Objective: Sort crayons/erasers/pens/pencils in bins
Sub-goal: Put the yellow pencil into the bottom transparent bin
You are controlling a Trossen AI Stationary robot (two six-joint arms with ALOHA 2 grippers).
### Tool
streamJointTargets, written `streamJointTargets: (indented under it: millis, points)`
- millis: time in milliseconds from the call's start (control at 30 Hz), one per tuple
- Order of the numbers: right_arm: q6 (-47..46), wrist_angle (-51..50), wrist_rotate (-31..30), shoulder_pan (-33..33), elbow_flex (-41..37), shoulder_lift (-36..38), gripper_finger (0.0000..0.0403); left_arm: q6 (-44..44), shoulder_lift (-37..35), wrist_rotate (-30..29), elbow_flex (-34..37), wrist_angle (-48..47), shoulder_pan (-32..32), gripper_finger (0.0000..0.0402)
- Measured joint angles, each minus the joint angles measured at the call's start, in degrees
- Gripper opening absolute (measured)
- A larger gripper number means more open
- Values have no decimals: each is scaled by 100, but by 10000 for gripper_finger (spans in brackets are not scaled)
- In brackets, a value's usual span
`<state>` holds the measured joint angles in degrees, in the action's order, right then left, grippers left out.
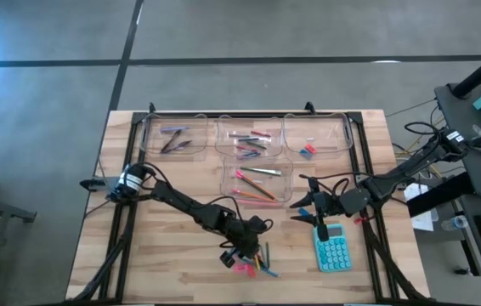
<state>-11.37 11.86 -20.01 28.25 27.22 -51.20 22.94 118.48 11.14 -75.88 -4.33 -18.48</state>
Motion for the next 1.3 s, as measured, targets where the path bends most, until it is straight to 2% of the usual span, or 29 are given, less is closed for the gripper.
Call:
streamJointTargets:
  millis: [467,700,967,1300]
  points:
    - [0,-4,-2,0,-2,0,146,-2,0,-2,-26,97,0,65]
    - [0,-4,-2,0,-2,0,146,-2,0,-23,-26,241,0,87]
    - [-16,-4,-2,-1,-2,0,146,12,0,-428,-96,337,68,126]
    - [-18,-84,-1,-1,-2,0,146,44,-2,-482,23,380,264,128]
